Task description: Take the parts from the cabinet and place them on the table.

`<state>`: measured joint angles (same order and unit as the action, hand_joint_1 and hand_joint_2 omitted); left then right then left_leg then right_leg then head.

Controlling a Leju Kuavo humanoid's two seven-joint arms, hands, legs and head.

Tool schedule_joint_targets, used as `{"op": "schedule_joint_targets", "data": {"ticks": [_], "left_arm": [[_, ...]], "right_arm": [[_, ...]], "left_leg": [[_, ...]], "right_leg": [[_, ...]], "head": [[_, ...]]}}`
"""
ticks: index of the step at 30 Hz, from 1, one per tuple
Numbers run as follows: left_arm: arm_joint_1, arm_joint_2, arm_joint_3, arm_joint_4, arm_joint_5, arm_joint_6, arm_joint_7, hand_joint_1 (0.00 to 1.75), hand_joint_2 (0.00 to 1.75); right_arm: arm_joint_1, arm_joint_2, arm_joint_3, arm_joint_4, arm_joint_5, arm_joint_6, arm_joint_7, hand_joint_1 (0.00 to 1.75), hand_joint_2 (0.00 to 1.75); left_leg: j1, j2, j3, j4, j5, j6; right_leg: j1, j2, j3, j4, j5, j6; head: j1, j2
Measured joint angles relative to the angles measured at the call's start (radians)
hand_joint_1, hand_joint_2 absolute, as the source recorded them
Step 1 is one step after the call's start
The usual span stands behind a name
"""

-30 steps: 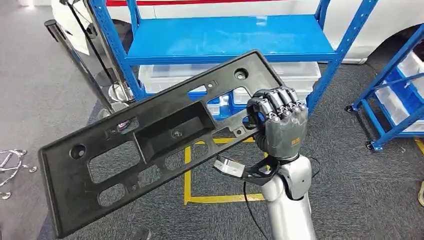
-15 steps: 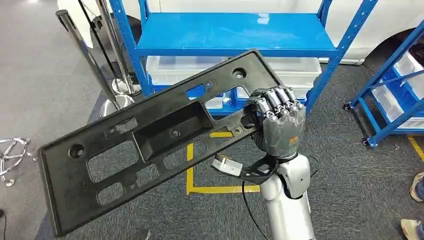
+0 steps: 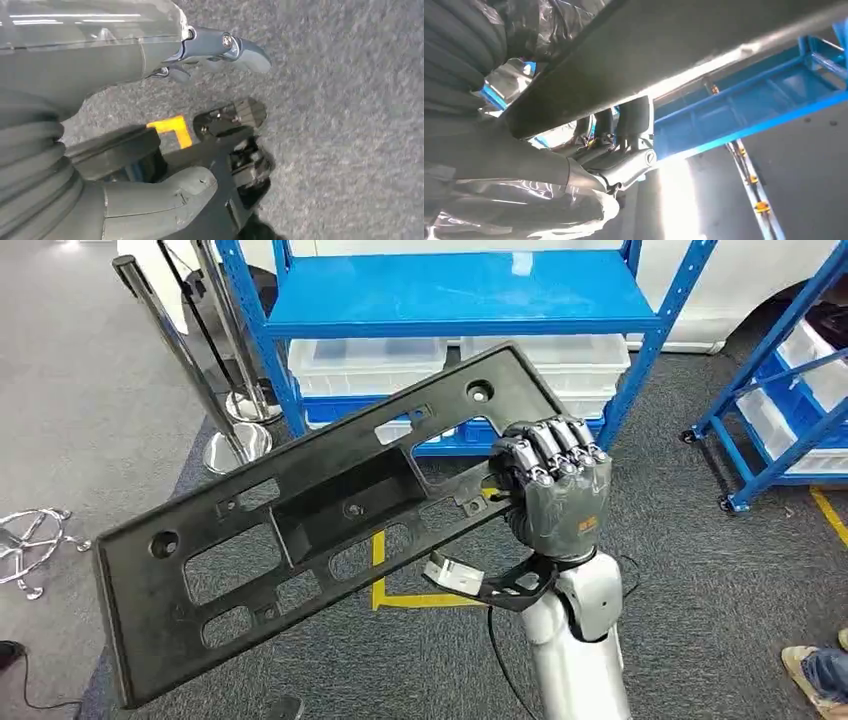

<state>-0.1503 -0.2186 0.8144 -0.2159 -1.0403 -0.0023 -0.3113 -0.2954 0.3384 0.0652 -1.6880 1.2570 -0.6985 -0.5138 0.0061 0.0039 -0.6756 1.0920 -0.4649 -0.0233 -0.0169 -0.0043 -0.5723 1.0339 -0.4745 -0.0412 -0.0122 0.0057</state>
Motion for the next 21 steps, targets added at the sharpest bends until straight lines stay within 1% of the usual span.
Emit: {"op": "schedule_joint_targets", "data": {"ticks": [1,2,3,4,5,6,7,8,9,10,12,13,14,15,16,17,18,19,20,21], "left_arm": [[0.000,0.001,-0.001,0.000,0.000,0.000,0.000,0.00,1.75],[0.000,0.003,-0.001,0.000,0.000,0.000,0.000,0.00,1.75],[0.000,0.003,-0.002,0.000,0.000,0.000,0.000,0.00,1.75],[0.000,0.003,-0.002,0.000,0.000,0.000,0.000,0.00,1.75],[0.000,0.003,-0.002,0.000,0.000,0.000,0.000,0.00,1.75],[-0.001,0.005,-0.003,0.000,0.000,0.000,-0.001,0.00,1.75],[-0.002,0.005,-0.004,0.000,0.001,-0.003,-0.002,0.00,1.75],[-0.005,0.007,-0.006,0.000,0.001,-0.003,-0.003,0.00,1.75],[-0.009,0.010,-0.007,0.000,0.003,-0.003,-0.003,0.00,1.75],[-0.010,0.010,-0.007,0.000,0.005,-0.002,-0.004,0.00,1.75],[-0.010,0.011,-0.007,0.000,0.011,-0.002,-0.004,0.00,1.75],[-0.009,0.011,-0.007,0.000,0.012,-0.002,-0.004,0.00,1.75],[-0.011,0.011,-0.008,0.000,0.012,-0.002,-0.004,0.00,1.75],[-0.014,0.011,-0.008,0.000,0.012,-0.002,-0.004,0.00,1.75],[-0.016,0.011,-0.008,0.000,0.013,-0.002,-0.004,0.00,1.75],[-0.015,0.011,-0.008,0.000,0.014,-0.002,-0.004,0.00,1.75],[-0.015,0.012,-0.008,0.000,0.015,-0.002,-0.005,0.00,1.75],[-0.014,0.012,-0.008,0.000,0.015,-0.002,-0.005,0.00,1.75],[-0.014,0.013,-0.008,0.000,0.016,0.000,-0.005,0.00,1.75],[-0.014,0.013,-0.008,0.000,0.018,0.002,-0.005,0.00,1.75]], "right_arm": [[0.001,0.000,0.000,0.000,-0.001,0.000,0.000,1.75,1.75],[0.002,0.000,0.000,0.000,-0.001,0.000,0.000,1.75,1.75],[0.004,0.000,0.000,0.000,0.000,0.000,0.000,1.75,1.75],[0.006,0.000,0.000,0.000,0.000,0.000,0.000,1.75,1.75],[0.007,0.000,0.000,0.000,0.000,0.000,0.000,1.75,1.75],[0.007,0.000,0.000,0.000,0.000,0.000,0.000,1.75,1.75],[0.007,0.000,0.000,0.000,-0.003,0.000,-0.002,1.75,1.75],[0.007,0.000,0.000,-0.002,-0.008,0.000,-0.004,1.75,1.75],[0.008,0.000,0.000,-0.005,-0.013,0.000,-0.007,1.75,1.75],[0.008,0.000,0.000,-0.005,-0.012,0.000,-0.009,1.75,1.75],[0.007,0.000,0.002,-0.005,-0.011,0.000,-0.011,1.75,1.75],[0.008,0.000,0.002,-0.005,-0.011,0.000,-0.011,1.75,1.75],[0.008,-0.002,0.002,-0.005,-0.011,0.000,-0.011,1.75,1.75],[0.008,-0.003,0.002,-0.006,-0.011,0.000,-0.011,1.75,1.75],[0.008,-0.003,0.002,-0.006,-0.011,0.000,-0.011,1.75,1.75],[0.009,-0.003,0.002,-0.005,-0.011,0.000,-0.011,1.75,1.75],[0.010,-0.003,0.002,-0.005,-0.011,0.000,-0.011,1.75,1.75],[0.012,-0.005,0.002,-0.005,-0.012,0.000,-0.010,1.75,1.75],[0.013,-0.005,0.002,-0.005,-0.013,0.000,-0.010,1.75,1.75],[0.014,-0.005,0.002,-0.004,-0.013,0.000,-0.010,1.75,1.75]], "left_leg": [[0.003,0.000,-0.023,0.075,-0.058,-0.006],[0.004,0.000,-0.045,0.154,-0.105,-0.010],[0.004,0.000,-0.058,0.214,-0.127,-0.013],[0.004,0.000,-0.054,0.236,-0.123,-0.013],[0.004,0.000,-0.027,0.217,-0.100,-0.012],[0.004,0.000,0.021,0.154,-0.068,-0.010],[0.004,0.000,0.086,0.062,-0.038,-0.006],[0.003,-0.001,0.151,-0.032,-0.028,0.000],[-0.002,-0.002,0.184,-0.090,-0.057,0.008],[-0.006,-0.002,0.178,-0.084,-0.043,0.016],[-0.011,-0.003,0.167,-0.087,-0.037,0.027],[-0.010,-0.002,0.164,-0.097,-0.026,0.037],[0.001,0.004,0.167,-0.108,-0.010,0.049],[-0.001,0.004,0.158,-0.110,-0.001,0.058],[-0.002,0.006,0.146,-0.109,0.008,0.066],[-0.003,0.006,0.133,-0.107,0.017,0.067],[-0.004,0.007,0.120,-0.104,0.024,0.067],[-0.005,0.007,0.103,-0.099,0.032,0.066],[-0.005,0.007,0.092,-0.096,0.038,0.063],[-0.004,0.007,0.081,-0.090,0.043,0.061]], "right_leg": [[0.001,0.000,-0.013,0.000,0.009,-0.001],[0.003,0.000,-0.026,0.001,0.019,-0.002],[0.004,0.000,-0.039,0.002,0.028,-0.001],[0.005,-0.001,-0.050,0.004,0.036,0.000],[0.005,-0.001,-0.063,0.005,0.044,0.001],[0.005,0.000,-0.073,0.008,0.051,0.002],[0.005,0.000,-0.081,0.011,0.057,0.005],[0.005,0.001,-0.085,0.013,0.062,0.008],[0.008,0.001,-0.090,0.014,0.068,0.015],[0.005,-0.001,-0.088,0.009,0.076,0.022],[0.003,-0.001,-0.087,0.004,0.090,0.034],[0.005,0.000,-0.087,-0.001,0.099,0.043],[0.003,0.001,-0.093,0.011,0.086,0.046],[0.005,0.002,-0.106,0.036,0.044,0.047],[0.003,0.004,-0.126,0.094,-0.013,0.048],[0.003,0.004,-0.151,0.174,-0.067,0.051],[0.003,0.004,-0.172,0.246,-0.102,0.053],[0.002,0.003,-0.181,0.302,-0.114,0.056],[0.001,0.003,-0.168,0.301,-0.102,0.057],[0.000,0.003,-0.130,0.258,-0.074,0.057]], "head": [[0.000,0.000],[0.000,0.000],[0.000,0.000],[0.000,0.000],[0.000,0.000],[0.000,0.000],[0.000,0.000],[0.000,0.000],[0.000,0.000],[0.000,0.000],[0.000,0.000],[0.001,0.000],[0.001,0.000],[0.001,0.000],[0.001,0.000],[0.002,0.000],[0.001,0.000],[0.001,0.000],[0.002,0.000],[0.001,0.000]]}}
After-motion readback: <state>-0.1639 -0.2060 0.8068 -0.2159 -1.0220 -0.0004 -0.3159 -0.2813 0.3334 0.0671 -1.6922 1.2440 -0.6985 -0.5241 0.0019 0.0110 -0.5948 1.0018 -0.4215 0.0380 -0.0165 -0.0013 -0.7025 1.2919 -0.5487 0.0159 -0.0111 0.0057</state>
